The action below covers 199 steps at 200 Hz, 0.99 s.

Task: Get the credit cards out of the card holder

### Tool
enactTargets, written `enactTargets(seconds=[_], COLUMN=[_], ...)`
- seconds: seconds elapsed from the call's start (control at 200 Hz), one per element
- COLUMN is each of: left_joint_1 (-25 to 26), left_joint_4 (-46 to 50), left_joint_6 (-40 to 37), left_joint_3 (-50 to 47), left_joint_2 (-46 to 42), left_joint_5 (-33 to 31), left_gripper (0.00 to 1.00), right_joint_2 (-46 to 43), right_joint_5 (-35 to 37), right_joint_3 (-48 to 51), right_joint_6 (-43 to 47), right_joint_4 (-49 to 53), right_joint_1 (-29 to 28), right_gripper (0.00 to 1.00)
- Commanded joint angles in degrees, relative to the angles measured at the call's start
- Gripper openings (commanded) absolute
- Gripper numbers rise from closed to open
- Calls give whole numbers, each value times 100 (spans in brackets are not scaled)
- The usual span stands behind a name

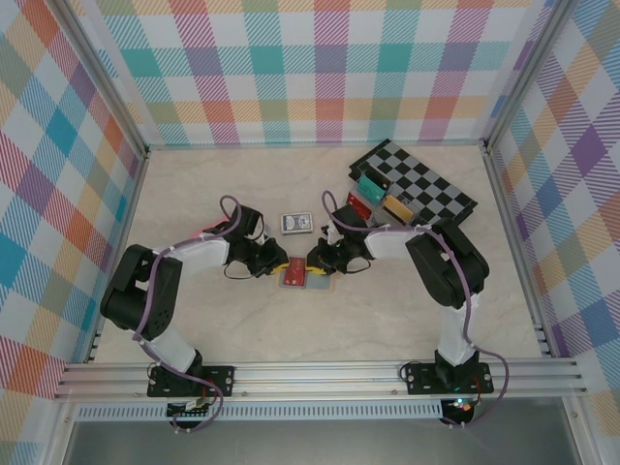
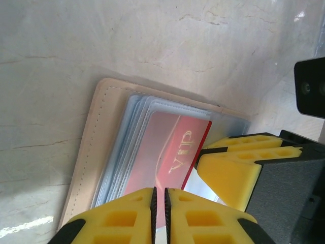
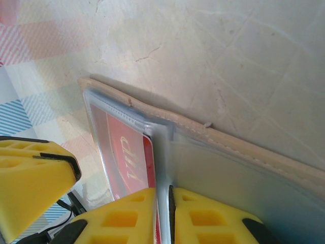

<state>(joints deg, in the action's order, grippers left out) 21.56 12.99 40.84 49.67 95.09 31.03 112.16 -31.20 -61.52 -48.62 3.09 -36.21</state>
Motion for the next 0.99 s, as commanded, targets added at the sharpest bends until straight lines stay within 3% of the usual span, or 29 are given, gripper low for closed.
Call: enactTargets(seconds=[0.0,0.765,0.99], left_joint_1=[-20,-21,-20], left_joint_4=[-112,45,71], left_joint_6=[-66,-15,-15], left_joint_3=[88,-187,-186], left_joint_2=[215,416,349], left_joint_5=[176,-179,-205], left_gripper=[14,13,15], right_joint_2=[138,394,219], right_joint_5=[-180,-490,-370], right_joint_3=[-141,-308,-173], right_joint_6=[125,150,125], right_joint_4=[115,-135,-208], right_joint_1=[-29,-124,-124], right_gripper=[14,14,0])
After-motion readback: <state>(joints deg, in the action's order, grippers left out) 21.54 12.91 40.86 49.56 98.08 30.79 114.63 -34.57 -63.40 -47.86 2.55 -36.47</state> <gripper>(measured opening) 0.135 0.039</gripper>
